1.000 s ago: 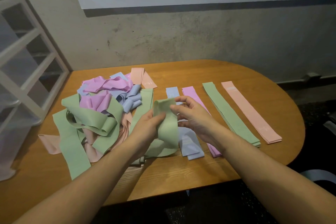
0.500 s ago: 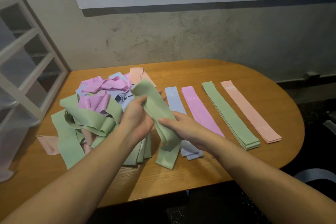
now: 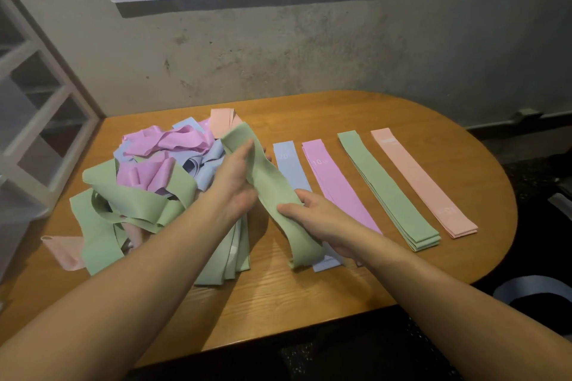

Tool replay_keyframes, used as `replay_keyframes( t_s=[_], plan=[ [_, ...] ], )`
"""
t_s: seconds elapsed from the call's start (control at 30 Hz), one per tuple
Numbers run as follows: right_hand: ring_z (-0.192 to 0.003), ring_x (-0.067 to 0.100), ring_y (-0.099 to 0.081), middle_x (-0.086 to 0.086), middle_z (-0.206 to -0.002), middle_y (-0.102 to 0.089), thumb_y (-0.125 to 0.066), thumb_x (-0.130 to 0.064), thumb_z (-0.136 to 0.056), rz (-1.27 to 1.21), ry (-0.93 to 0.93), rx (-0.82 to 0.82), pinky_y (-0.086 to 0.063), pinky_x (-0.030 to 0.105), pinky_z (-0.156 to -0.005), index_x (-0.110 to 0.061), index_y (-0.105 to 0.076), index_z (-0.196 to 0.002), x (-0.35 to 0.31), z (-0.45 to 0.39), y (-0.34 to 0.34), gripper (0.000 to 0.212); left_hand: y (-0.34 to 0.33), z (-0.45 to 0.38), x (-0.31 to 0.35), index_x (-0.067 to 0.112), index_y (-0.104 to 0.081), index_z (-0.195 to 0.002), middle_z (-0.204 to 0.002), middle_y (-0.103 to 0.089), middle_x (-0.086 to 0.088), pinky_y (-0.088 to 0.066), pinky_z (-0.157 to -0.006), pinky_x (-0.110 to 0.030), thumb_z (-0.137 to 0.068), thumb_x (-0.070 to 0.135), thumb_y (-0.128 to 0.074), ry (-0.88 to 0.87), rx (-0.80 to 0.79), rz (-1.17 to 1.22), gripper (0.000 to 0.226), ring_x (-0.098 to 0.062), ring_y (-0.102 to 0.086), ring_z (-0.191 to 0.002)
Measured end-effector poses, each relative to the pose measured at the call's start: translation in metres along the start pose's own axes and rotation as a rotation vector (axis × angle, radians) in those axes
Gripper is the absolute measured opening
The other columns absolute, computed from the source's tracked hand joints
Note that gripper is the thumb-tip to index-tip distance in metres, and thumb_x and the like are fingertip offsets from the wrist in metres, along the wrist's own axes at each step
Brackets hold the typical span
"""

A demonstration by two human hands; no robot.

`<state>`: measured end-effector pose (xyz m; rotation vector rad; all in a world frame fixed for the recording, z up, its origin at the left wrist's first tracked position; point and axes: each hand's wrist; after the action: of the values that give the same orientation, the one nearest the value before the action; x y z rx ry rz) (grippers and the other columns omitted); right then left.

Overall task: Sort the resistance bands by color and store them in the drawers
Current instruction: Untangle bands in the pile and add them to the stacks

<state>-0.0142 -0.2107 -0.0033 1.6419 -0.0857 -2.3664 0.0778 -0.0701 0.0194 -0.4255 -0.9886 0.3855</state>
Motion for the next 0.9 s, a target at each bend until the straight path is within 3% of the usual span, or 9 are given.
replay_keyframes(
  t_s=[0.13, 0.23, 0.33, 0.5, 0.63, 0.73, 0.8, 0.9],
  plan=[
    [-0.096, 0.015, -0.065, -0.004, -0.110, -0.065, -0.057, -0.034, -0.099, 0.079, 0.023, 0.023, -0.052, 0.030, -0.077, -0.028, -0.054, -0.124, 0.004, 0.000, 0.010, 0.026, -0.014, -0.021, -0.001, 0.008, -0.065, -0.117, -0.089, -0.073, -0.012, -0.051, -0.098, -0.047, -0.105, 0.036, -0.046, -0.030, 0.055, -0.143, 0.036, -0.025, -0.069, -0.086],
    [-0.100, 0.013, -0.066, -0.007, -0.114, -0.065, -0.058, -0.036, -0.097, 0.086, 0.035, 0.048, -0.056, 0.037, -0.088, -0.030, -0.053, -0.130, 0.009, -0.002, 0.017, 0.034, -0.016, -0.036, -0.004, 0.004, -0.062, -0.126, -0.098, -0.074, -0.016, -0.049, -0.103, -0.052, -0.105, 0.036, -0.045, 0.002, 0.112, -0.236, 0.041, -0.035, -0.068, -0.101],
    [-0.103, 0.008, -0.065, -0.010, -0.118, -0.066, -0.058, -0.038, -0.097, 0.130, 0.054, 0.063, -0.055, 0.035, -0.092, -0.030, -0.054, -0.134, 0.012, -0.005, 0.022, 0.038, -0.018, -0.049, -0.010, 0.006, -0.062, -0.127, -0.108, -0.072, -0.015, -0.055, -0.094, -0.046, -0.102, 0.031, -0.051, -0.015, 0.175, -0.293, 0.037, -0.033, -0.069, -0.100],
    [-0.107, 0.007, -0.061, -0.010, -0.121, -0.063, -0.054, -0.036, -0.097, 0.195, 0.066, 0.081, -0.050, 0.028, -0.085, -0.032, -0.051, -0.136, 0.015, -0.008, 0.026, 0.039, -0.021, -0.066, -0.020, 0.017, -0.061, -0.099, -0.092, -0.064, -0.009, -0.050, -0.075, -0.034, -0.101, 0.024, -0.050, -0.150, 0.223, -0.528, 0.013, -0.022, -0.061, -0.077],
    [-0.109, 0.008, -0.061, -0.011, -0.121, -0.064, -0.052, -0.031, -0.096, 0.197, 0.078, 0.088, -0.050, 0.029, -0.088, -0.032, -0.050, -0.136, 0.017, -0.010, 0.028, 0.040, -0.023, -0.077, -0.021, 0.016, -0.048, -0.120, -0.106, -0.058, -0.007, -0.047, -0.080, -0.037, -0.102, 0.031, -0.050, -0.271, 0.201, -0.759, 0.023, -0.021, -0.057, -0.090],
    [-0.115, 0.009, -0.059, -0.011, -0.130, -0.061, -0.052, -0.032, -0.098, 0.225, 0.085, 0.072, -0.050, 0.030, -0.093, -0.033, -0.045, -0.143, 0.017, -0.010, 0.030, 0.046, -0.029, -0.085, -0.021, 0.013, -0.053, -0.123, -0.109, -0.061, -0.008, -0.047, -0.077, -0.035, -0.101, 0.035, -0.054, -0.285, 0.173, -0.836, 0.030, -0.021, -0.058, -0.091],
    [-0.116, 0.009, -0.058, -0.011, -0.132, -0.060, -0.052, -0.033, -0.099, 0.244, 0.093, 0.061, -0.051, 0.031, -0.095, -0.033, -0.041, -0.147, 0.016, -0.009, 0.033, 0.049, -0.033, -0.090, -0.022, 0.015, -0.060, -0.111, -0.102, -0.065, -0.005, -0.047, -0.069, -0.029, -0.101, 0.037, -0.056, -0.284, 0.151, -0.891, 0.024, -0.019, -0.060, -0.088],
    [-0.112, 0.010, -0.058, -0.011, -0.131, -0.056, -0.052, -0.037, -0.101, 0.293, 0.071, 0.038, -0.053, 0.028, -0.086, -0.035, -0.030, -0.152, 0.015, -0.007, 0.034, 0.056, -0.033, -0.093, -0.024, 0.018, -0.063, -0.097, -0.087, -0.062, 0.002, -0.043, -0.060, -0.024, -0.101, 0.038, -0.057, -0.307, 0.150, -0.984, 0.021, -0.010, -0.056, -0.075]
  ],
)
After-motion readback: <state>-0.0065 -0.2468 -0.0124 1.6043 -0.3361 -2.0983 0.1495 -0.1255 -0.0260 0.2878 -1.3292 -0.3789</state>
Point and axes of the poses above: each hand's wrist, its own z-axis away from the middle knuckle, its own y-axis out of the back of the hand, x = y × z
